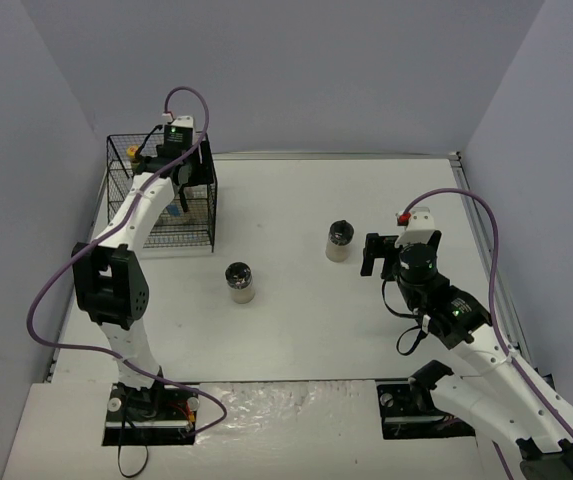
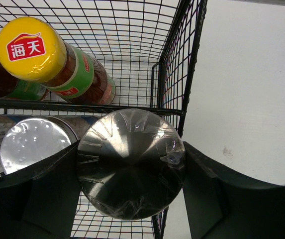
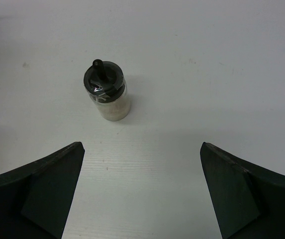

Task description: Organize the condiment bottles

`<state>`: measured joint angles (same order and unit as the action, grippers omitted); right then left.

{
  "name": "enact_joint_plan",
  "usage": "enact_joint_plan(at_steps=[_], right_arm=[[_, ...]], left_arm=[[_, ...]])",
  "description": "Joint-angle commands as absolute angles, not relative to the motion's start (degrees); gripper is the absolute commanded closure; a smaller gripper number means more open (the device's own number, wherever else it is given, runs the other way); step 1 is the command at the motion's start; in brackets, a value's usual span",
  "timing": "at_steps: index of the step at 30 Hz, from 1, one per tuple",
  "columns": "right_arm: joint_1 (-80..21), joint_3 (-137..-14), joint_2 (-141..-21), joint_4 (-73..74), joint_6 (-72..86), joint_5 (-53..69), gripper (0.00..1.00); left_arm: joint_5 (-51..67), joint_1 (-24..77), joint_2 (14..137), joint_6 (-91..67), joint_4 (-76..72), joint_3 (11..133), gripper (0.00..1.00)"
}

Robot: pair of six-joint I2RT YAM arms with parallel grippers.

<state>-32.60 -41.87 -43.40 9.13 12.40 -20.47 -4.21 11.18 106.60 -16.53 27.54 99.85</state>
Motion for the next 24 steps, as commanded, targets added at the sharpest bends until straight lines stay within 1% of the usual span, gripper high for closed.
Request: enact_joint_plan(at_steps=[1, 3, 5, 8, 15, 20, 22, 24], right_arm=[[-32.3, -42.1, -43.9, 5.7, 12.9, -20.3, 0.00], [-32.3, -42.0, -43.9, 5.7, 12.9, -20.1, 0.00], [-32.2, -41.9, -43.9, 5.8, 12.9, -20.1, 0.00], [-32.3, -42.1, -44.0, 5.7, 12.9, -20.0, 0.00], [-32.3, -42.0, -43.5, 5.7, 12.9, -20.0, 0.00], [-32.3, -42.3, -43.2, 5.8, 12.7, -19.7, 0.00], [-32.3, -42.4, -42.9, 5.8, 12.7, -19.6, 0.00], [-32.3, -42.5, -42.4, 5.8, 12.6, -19.6, 0.00]], left_arm=[[-4.1, 12.0, 101.7, -16.1, 24.1, 103.5, 0.29], [-4.2, 12.0, 101.3, -15.8, 24.6, 104.2, 0.23], [-4.0, 12.0, 100.8, -15.6, 24.8, 104.5, 0.14], [-4.1, 12.4, 100.6, -15.2, 25.2, 104.9, 0.09], [-3.4, 13.4, 98.5, -15.1, 27.3, 106.5, 0.04], [-2.9, 15.9, 93.9, -14.5, 31.9, 108.1, 0.03], [-3.2, 17.4, 91.1, -14.5, 34.6, 106.5, 0.03], [-3.7, 18.8, 87.3, -15.2, 35.4, 102.1, 0.03]])
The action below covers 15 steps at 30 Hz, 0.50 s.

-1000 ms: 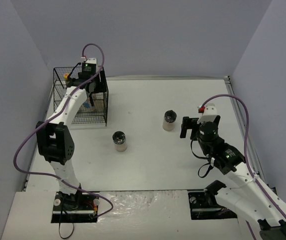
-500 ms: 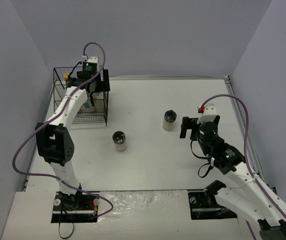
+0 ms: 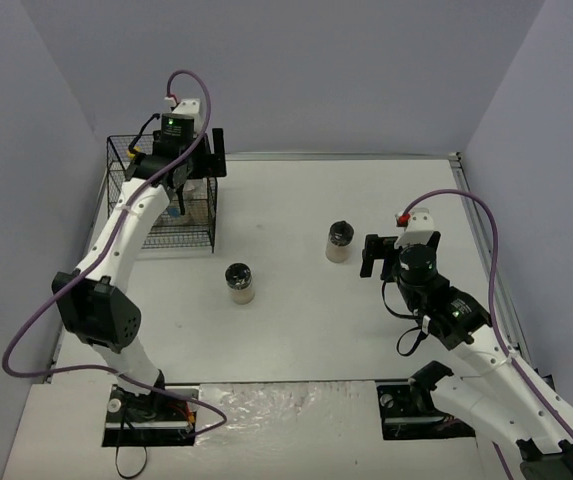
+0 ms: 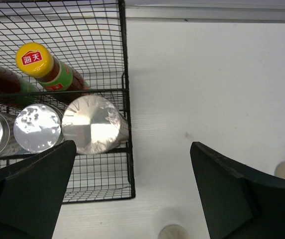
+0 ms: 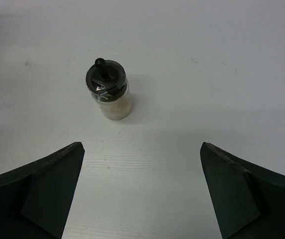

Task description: Organize the condiment bottles

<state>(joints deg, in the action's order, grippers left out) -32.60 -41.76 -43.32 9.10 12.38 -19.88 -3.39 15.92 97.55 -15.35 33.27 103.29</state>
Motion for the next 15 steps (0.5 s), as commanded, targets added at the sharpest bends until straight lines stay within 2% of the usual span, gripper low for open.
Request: enact_joint_plan(at_steps=[1, 9, 15], right_arm=[[-32.3, -42.5, -42.2, 5.8, 12.5, -19.6, 0.00], [-32.3, -42.8, -42.4, 5.6, 12.1, -19.0, 0.00], [-32.3, -42.6, -42.2, 5.3, 12.2, -18.9, 0.00]], left_arm=[[-3.9, 19.7, 85.7, -15.6, 35.9, 100.0, 0.03], [-2.8, 27.5, 71.9, -22.6, 34.3, 76.1, 0.03], [-5.4, 35.1, 66.9, -26.1, 28.3, 64.4, 0.03]])
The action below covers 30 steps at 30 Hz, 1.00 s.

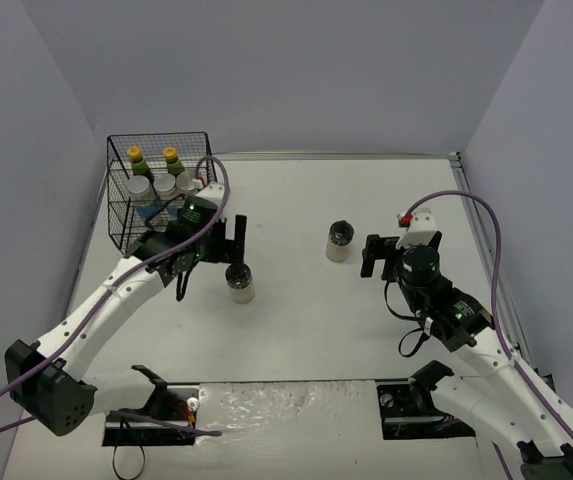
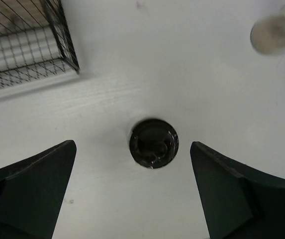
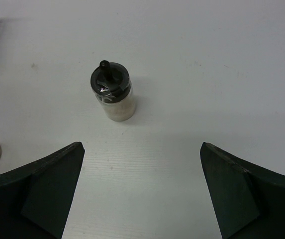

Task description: Organize the condiment bottles

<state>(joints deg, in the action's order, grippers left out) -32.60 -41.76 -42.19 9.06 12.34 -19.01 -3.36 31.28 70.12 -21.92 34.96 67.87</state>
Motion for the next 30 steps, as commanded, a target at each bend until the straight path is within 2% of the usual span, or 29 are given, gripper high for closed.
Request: enact_joint_plan(at_steps=[1, 8, 23, 25, 27, 28, 30], right_arm=[[-32.3, -42.5, -42.3, 5.2, 12.2, -18.9, 0.00], [-32.3, -42.4, -42.3, 5.2, 12.1, -18.6, 0.00], [-32.3, -42.1, -41.7, 5.2, 12.3, -18.6, 0.00], [-32.3, -42.1, -41.8, 5.2, 12.3, -18.6, 0.00], [-32.3, -42.1, -41.9, 5.3, 12.3, -18.6, 0.00], [-32.3, -42.1, -41.9, 5.2, 12.3, -18.6, 0.00], [-32.3, -42.1, -41.8, 5.2, 12.3, -18.7, 0.00]], left_arm=[[-5.5, 35.8, 66.6, -26.8, 27.3, 62.9, 0.03], [-6.6, 37.8, 69.6, -28.6, 20.0, 57.3, 0.03], [-10.6, 38.2, 78.0, -29.7, 20.4, 57.7, 0.05], [-10.7, 38.2, 78.5, -29.7, 20.8, 57.8, 0.11], [-10.4, 38.2, 78.8, -29.8, 21.4, 58.1, 0.23], [-10.4, 38.2, 78.8, -30.0, 21.7, 58.2, 0.25], [-10.5, 38.2, 78.5, -30.4, 22.7, 58.2, 0.39]])
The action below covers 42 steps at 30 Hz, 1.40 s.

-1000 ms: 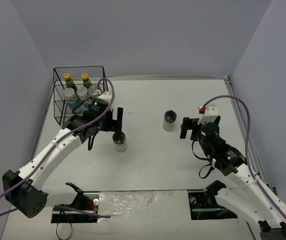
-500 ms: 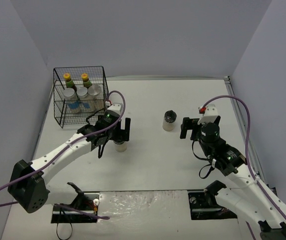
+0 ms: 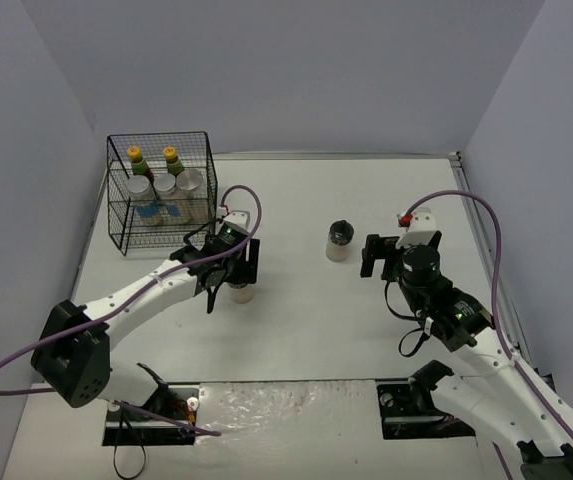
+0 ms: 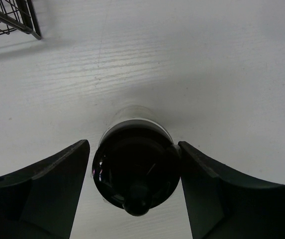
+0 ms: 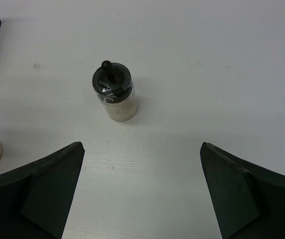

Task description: Organize the condiment bottles

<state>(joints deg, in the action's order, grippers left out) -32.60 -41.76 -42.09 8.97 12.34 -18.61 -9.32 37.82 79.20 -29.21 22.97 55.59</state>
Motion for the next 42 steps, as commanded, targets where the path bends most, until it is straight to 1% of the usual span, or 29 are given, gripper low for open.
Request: enact_joint_plan(at_steps=[1, 3, 4, 5, 8, 9, 10, 13, 17, 18, 19, 22, 26, 34, 42], right_arm=[[-32.3, -42.0, -41.7, 5.3, 12.3, -18.7, 0.00], [-32.3, -42.0, -41.7, 5.2, 12.4, -18.7, 0.00], [-32.3, -42.0, -41.7, 5.2, 12.4, -18.7, 0.00], [-32.3, -42.0, -41.8, 5.2, 12.4, -18.6, 0.00], [-32.3, -42.2, -42.1, 5.2, 12.3, -18.5, 0.00], [-32.3, -42.2, -42.1, 5.2, 12.2, -18.5, 0.00], [-32.3, -42.3, -42.0, 5.1, 12.2, -18.5, 0.00], [-32.3, -42.3, -41.8, 5.1, 12.3, -18.4, 0.00], [-32.3, -42.3, -41.6, 5.1, 12.3, -18.1, 0.00], [-32.3, -42.2, -41.5, 5.0, 12.2, -18.0, 0.00], [-32.3, -42.2, -41.5, 5.1, 12.3, -18.0, 0.00], [-32.3, -42.2, -41.6, 4.8, 12.3, -17.8, 0.00], [-32.3, -41.9, -41.5, 4.5, 12.3, -17.5, 0.00], [-32.3, -41.8, -40.6, 4.5, 12.3, -17.1, 0.00], [-32.3, -41.6, -39.8, 4.5, 12.4, -17.0, 0.00]], left_arm=[[-10.6, 38.2, 78.0, -30.5, 23.2, 58.3, 0.47], [-10.7, 38.2, 76.9, -30.7, 24.5, 58.6, 0.61], [-10.7, 38.2, 76.1, -30.7, 25.2, 58.8, 0.65], [-10.9, 38.2, 75.5, -30.6, 26.3, 59.3, 0.72], [-12.3, 38.1, 72.8, -30.1, 30.4, 61.7, 0.93], [-13.6, 38.0, 72.0, -29.8, 32.6, 63.1, 0.98], [-14.4, 37.5, 71.3, -29.4, 34.6, 64.1, 1.00], [-15.1, 34.2, 68.7, -27.8, 39.1, 67.2, 1.00], [-14.1, 24.0, 66.0, -24.1, 42.2, 71.3, 1.00], [-13.3, 22.8, 65.9, -23.6, 42.4, 71.7, 1.00], [-12.7, 21.1, 66.0, -22.9, 42.5, 72.5, 1.00], [-10.6, 12.1, 66.8, -19.3, 42.5, 77.3, 1.00], [-8.4, 5.3, 70.1, -15.9, 39.9, 81.8, 1.00], [-5.4, -3.3, 78.6, -12.6, 34.6, 88.7, 1.00], [-1.8, -7.0, 85.5, -11.8, 29.0, 90.4, 1.00]])
